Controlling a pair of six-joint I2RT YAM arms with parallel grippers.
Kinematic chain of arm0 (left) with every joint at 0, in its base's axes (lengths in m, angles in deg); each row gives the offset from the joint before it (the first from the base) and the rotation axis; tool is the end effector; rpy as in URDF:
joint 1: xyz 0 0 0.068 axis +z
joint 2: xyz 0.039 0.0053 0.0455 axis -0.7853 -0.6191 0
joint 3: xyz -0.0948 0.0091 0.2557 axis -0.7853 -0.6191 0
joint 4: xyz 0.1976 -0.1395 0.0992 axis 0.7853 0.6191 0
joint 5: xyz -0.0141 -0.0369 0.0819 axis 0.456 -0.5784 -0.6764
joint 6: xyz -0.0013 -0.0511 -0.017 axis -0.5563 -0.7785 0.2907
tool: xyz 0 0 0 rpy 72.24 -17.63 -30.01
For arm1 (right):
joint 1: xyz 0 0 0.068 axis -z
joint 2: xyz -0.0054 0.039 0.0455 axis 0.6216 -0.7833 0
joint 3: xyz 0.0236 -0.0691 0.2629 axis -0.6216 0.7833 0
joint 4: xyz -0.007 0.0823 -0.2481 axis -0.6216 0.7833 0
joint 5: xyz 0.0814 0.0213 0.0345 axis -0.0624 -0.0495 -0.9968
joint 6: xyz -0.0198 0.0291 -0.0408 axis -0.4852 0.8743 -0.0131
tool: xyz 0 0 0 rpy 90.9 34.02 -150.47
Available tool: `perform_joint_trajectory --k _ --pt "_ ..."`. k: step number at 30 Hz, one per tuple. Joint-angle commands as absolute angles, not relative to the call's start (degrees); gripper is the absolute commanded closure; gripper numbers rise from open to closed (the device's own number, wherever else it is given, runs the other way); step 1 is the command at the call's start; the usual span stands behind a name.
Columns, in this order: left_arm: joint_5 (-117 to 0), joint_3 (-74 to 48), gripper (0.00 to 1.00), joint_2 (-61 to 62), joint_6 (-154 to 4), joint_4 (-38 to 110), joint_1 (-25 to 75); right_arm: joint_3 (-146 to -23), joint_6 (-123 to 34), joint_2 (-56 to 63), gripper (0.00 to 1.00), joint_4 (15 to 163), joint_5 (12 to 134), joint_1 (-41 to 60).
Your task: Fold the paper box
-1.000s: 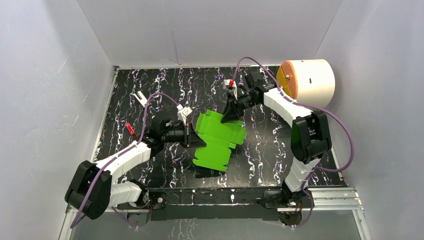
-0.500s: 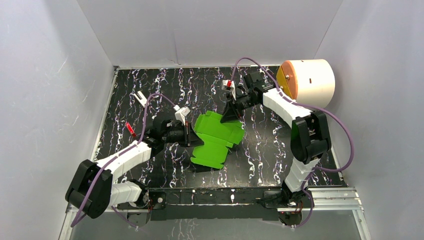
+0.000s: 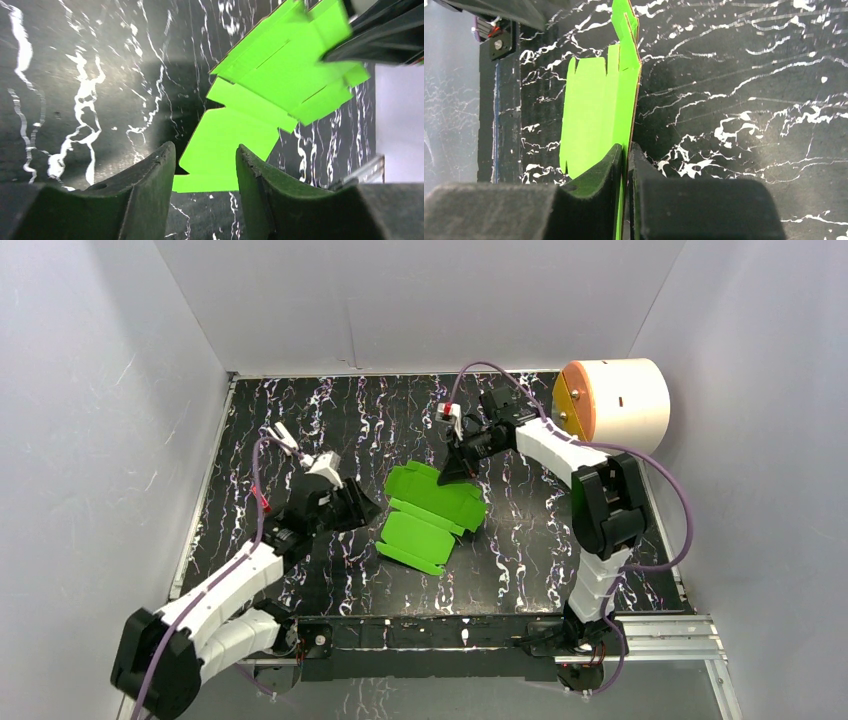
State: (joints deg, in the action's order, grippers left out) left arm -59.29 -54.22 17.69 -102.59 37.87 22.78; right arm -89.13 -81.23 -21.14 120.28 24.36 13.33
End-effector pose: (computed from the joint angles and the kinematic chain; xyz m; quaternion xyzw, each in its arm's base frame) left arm 0.1923 -0.1117 0.2293 -0.0416 0.8503 -0.3381 0.4011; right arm 0.3410 0.1925 0.2384 -0.5087 0.6885 0.4409 0.2697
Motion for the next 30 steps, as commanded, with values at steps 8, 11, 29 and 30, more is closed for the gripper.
perform_joint_trajectory --k 8,11,29,30 --pt "-58.7 -54.3 0.61 15.7 -114.0 24.6 23.1 -88.3 -71.9 -24.5 0.90 110.8 30.4 12.1" --pt "-54.6 -52.0 0.64 7.4 -115.9 18.8 23.1 -88.4 -71.0 -25.5 0.88 110.3 30.7 12.1" --pt "-48.5 -42.4 0.79 -20.0 -121.3 4.6 21.8 -87.9 -67.3 -30.1 0.82 106.6 34.2 12.1" --pt "-48.7 -42.4 0.79 -20.9 -121.2 4.5 21.8 -88.0 -67.5 -30.3 0.82 106.7 34.2 12.1"
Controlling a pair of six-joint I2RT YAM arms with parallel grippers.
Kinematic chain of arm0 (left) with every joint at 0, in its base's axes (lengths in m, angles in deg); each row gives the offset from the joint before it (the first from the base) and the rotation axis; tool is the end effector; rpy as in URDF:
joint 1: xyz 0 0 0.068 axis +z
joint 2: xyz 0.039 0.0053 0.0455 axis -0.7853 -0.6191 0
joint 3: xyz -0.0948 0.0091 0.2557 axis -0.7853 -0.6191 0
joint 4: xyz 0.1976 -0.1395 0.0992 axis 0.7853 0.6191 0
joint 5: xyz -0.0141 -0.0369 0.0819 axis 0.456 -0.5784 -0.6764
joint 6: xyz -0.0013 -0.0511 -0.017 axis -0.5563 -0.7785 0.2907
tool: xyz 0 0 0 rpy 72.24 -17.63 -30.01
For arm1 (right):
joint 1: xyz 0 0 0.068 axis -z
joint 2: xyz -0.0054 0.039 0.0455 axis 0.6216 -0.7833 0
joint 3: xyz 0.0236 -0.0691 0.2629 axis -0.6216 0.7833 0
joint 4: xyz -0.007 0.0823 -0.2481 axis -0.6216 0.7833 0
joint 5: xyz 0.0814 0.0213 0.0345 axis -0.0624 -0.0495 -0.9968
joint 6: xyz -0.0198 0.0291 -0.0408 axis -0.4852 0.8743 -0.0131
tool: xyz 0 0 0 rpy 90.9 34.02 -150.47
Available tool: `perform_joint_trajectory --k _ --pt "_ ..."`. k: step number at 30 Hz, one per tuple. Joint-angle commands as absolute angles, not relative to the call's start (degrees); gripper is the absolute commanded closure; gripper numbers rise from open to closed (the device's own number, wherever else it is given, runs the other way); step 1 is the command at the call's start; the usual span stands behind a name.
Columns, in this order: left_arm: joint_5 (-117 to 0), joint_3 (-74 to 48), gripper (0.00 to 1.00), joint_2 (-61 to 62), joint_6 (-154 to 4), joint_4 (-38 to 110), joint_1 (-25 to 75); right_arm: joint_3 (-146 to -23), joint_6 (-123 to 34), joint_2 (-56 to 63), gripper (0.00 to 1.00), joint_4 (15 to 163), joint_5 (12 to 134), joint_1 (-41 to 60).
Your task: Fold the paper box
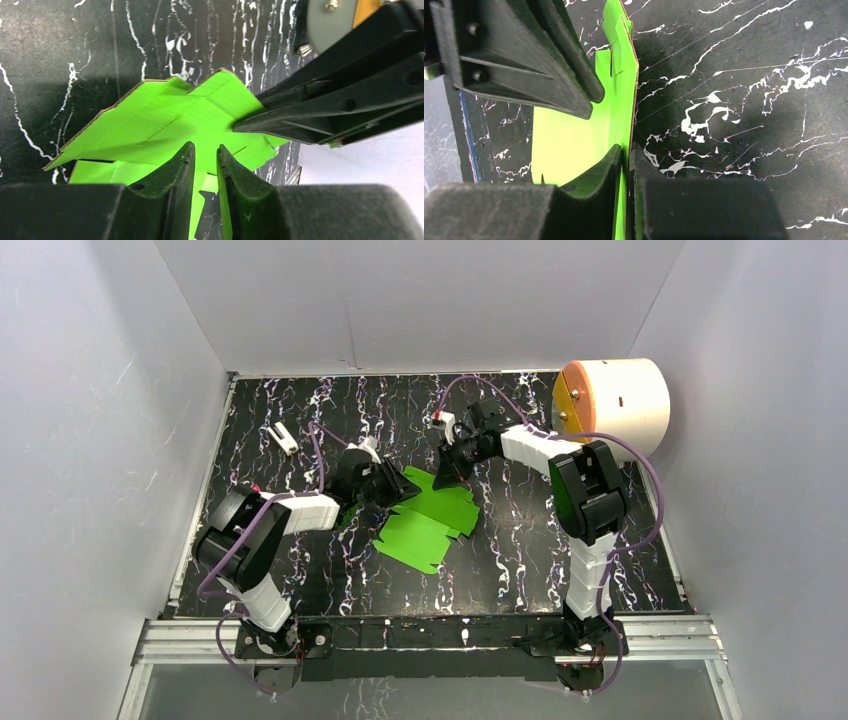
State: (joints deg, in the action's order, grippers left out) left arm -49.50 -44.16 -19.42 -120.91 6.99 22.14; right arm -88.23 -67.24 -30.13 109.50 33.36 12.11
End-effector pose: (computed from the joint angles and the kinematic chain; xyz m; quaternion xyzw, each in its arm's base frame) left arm 0.2854 -0.1743 0.1706 -0.1184 0.8207 -0.4660 0.3087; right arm 0.3654 0.2099 0.1795 -0.4240 0.7757 0.4059 0.2318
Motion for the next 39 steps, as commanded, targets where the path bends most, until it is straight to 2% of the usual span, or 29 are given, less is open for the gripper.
perform_joint_trajectory --k 1,26,31,39 --pt "-48.7 -42.4 0.80 -21.7 -121.3 4.4 21.8 -88.3 -67.6 -30.6 0.81 106.8 34.2 12.1" --pt "-46.9 -43.7 0.82 -26.3 -121.4 3.0 21.8 -88.2 -61.8 -32.0 0.63 100.5 27.3 14.8" --pt "-46.5 -43.7 0.82 -26.6 -121.6 2.6 21.7 -88.4 -61.8 -32.3 0.74 100.9 26.5 14.8" --pt "-46.3 -43.4 0.82 -27.1 -121.9 2.6 21.6 -88.2 -64.0 -32.0 0.83 103.5 28.4 14.3"
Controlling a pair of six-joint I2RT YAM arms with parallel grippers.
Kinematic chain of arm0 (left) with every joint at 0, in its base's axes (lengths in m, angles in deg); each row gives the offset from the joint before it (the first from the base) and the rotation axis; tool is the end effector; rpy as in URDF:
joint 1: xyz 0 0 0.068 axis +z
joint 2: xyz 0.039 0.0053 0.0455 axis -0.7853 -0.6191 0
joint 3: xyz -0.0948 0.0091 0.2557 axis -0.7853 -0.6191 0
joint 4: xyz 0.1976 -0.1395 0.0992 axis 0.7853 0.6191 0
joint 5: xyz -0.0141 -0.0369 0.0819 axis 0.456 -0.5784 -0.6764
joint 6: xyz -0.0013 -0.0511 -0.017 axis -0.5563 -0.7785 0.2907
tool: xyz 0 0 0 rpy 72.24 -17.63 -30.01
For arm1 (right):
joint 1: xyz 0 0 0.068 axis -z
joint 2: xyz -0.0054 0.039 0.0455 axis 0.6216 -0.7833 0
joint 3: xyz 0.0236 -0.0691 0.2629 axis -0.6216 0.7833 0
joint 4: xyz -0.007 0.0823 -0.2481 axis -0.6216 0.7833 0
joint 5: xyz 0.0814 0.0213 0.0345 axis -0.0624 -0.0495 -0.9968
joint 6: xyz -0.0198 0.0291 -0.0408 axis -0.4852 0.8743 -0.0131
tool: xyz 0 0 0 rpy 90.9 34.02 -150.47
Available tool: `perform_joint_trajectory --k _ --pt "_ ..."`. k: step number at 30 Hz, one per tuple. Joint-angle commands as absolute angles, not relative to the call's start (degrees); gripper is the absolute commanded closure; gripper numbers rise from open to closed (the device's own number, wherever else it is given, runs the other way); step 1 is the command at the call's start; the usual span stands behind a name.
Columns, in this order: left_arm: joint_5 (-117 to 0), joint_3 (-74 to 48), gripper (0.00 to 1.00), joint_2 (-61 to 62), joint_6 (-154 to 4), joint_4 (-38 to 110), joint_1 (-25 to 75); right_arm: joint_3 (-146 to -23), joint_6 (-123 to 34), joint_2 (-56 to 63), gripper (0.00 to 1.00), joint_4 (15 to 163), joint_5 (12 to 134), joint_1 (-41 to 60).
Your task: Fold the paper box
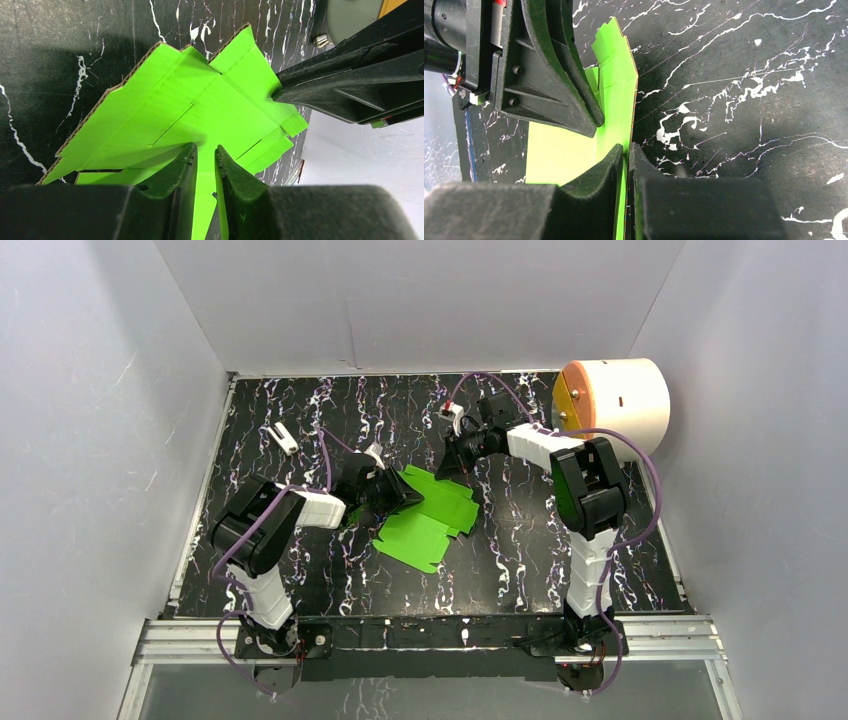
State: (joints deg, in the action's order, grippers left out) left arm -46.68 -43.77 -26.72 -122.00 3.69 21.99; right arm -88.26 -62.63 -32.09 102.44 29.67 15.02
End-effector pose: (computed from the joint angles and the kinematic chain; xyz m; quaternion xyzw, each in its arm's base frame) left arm 0.2918 -0.1808 0.1377 -0.1200 0.8348 -0.4662 0.2671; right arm 0.3849 0.1968 0.1743 -0.3903 0.7695 0.4348 0.2577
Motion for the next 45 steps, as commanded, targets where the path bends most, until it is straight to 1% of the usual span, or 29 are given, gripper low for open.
perform_joint_trajectory --k 1,9,14,18,24,33,45 --pt "-46.2 -43.4 0.82 -27.2 -122.1 2.5 21.6 -88.1 -64.5 -31.8 0.82 103.8 29.2 14.0" --pt "-46.1 -43.1 0.82 -27.9 -122.3 2.2 21.5 -87.9 -66.8 -31.0 0.78 106.1 29.8 12.7" --pt "-46.1 -43.2 0.82 -28.4 -122.3 2.2 21.3 -88.1 -67.2 -30.9 0.78 106.5 29.0 12.2" --pt "-46.1 -43.2 0.82 -29.1 -122.4 2.1 21.2 -88.4 -67.2 -30.6 0.88 106.8 29.3 11.5" --pt "-46.3 -43.2 0.83 -30.3 -122.9 1.8 21.1 -87.9 -68.4 -28.5 0.96 107.6 33.7 8.8" --pt "-46.5 -43.2 0.83 -31.5 -123.1 1.8 21.1 -85.7 -69.9 -25.9 0.96 107.5 36.4 6.1" --pt "-47.2 -43.7 0.85 -32.6 -122.9 1.8 20.8 -81.0 -70.6 -22.4 0.95 104.2 50.4 0.5"
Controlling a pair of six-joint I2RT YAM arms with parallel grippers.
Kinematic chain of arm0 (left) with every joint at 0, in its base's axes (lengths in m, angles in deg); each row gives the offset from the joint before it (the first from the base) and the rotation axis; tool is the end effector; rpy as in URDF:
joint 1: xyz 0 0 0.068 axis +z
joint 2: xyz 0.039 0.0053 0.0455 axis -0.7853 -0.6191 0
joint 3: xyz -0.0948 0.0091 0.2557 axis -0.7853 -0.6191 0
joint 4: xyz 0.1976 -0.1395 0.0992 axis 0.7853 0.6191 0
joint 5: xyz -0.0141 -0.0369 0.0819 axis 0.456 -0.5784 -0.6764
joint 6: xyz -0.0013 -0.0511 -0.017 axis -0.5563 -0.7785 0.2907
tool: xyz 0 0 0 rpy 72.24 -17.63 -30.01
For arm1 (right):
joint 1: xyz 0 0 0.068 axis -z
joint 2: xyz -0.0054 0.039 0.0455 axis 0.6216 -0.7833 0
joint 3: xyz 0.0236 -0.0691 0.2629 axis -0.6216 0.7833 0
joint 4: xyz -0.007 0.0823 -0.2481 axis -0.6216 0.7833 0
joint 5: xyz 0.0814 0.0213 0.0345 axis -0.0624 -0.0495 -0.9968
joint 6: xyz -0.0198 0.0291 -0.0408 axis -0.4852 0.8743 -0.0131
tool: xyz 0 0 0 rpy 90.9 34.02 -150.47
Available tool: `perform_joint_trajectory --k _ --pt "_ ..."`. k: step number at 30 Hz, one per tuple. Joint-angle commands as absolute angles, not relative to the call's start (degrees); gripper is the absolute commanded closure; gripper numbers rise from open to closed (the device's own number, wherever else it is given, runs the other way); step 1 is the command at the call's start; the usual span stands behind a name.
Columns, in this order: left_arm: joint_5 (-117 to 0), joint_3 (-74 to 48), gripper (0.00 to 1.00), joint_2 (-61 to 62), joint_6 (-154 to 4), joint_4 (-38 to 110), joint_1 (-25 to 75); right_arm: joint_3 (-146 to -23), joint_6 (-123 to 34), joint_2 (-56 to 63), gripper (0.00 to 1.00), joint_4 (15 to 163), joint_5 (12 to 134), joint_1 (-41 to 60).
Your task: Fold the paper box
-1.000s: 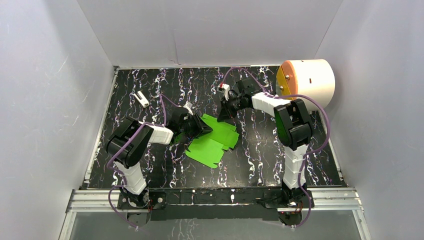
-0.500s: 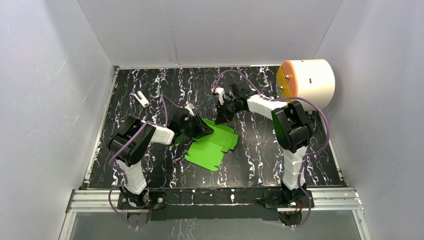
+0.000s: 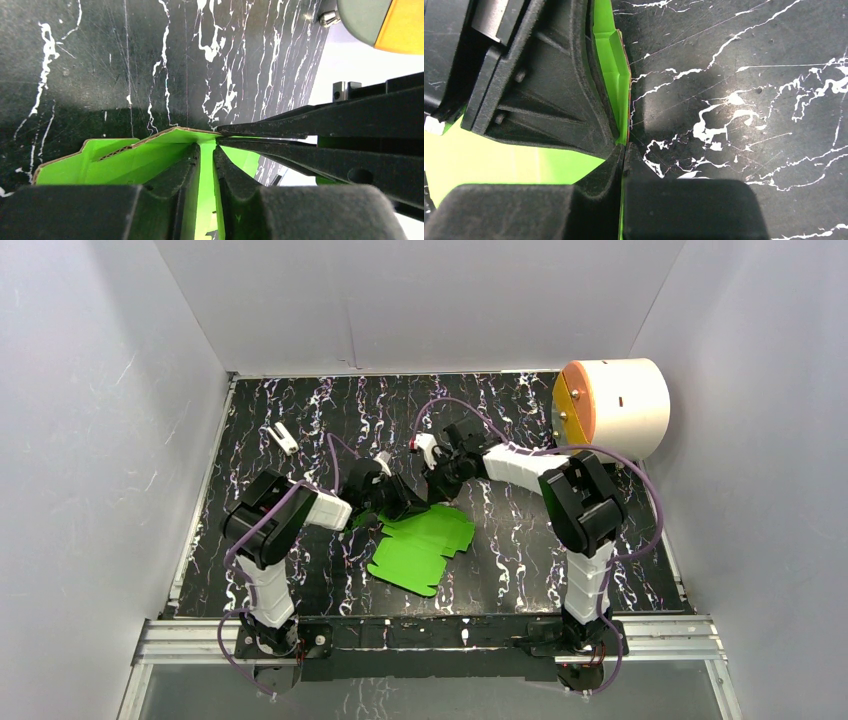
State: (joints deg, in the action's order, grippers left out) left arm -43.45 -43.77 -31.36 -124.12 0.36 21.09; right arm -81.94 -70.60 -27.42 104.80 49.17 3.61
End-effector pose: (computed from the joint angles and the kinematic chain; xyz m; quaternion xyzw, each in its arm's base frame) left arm 0.2908 -0.1887 0.1173 -0.1171 0.8380 -0.4816 0.2284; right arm 0.3244 0.2483 0.1660 -0.4891 0.7808 0.2952 0.2528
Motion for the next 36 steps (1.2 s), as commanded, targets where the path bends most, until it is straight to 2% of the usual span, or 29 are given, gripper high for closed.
perform_joint_trajectory --k 1,6,21,36 --pt "-47.3 -43.8 0.85 -32.8 -123.0 1.8 20.8 -80.5 -70.7 -21.9 0.95 103.8 51.2 0.0" --pt "-46.8 -44.1 0.85 -32.1 -123.3 1.5 20.7 -78.3 -70.2 -20.7 0.95 101.4 53.6 -0.3" --pt "-49.0 -50.2 0.84 -14.8 -119.0 11.5 20.4 -78.7 -68.4 -20.5 1.00 99.8 54.8 1.4" --pt "-47.7 -49.3 0.90 -22.7 -119.5 9.4 19.6 -74.1 -70.0 -16.7 1.00 95.0 58.4 -0.4"
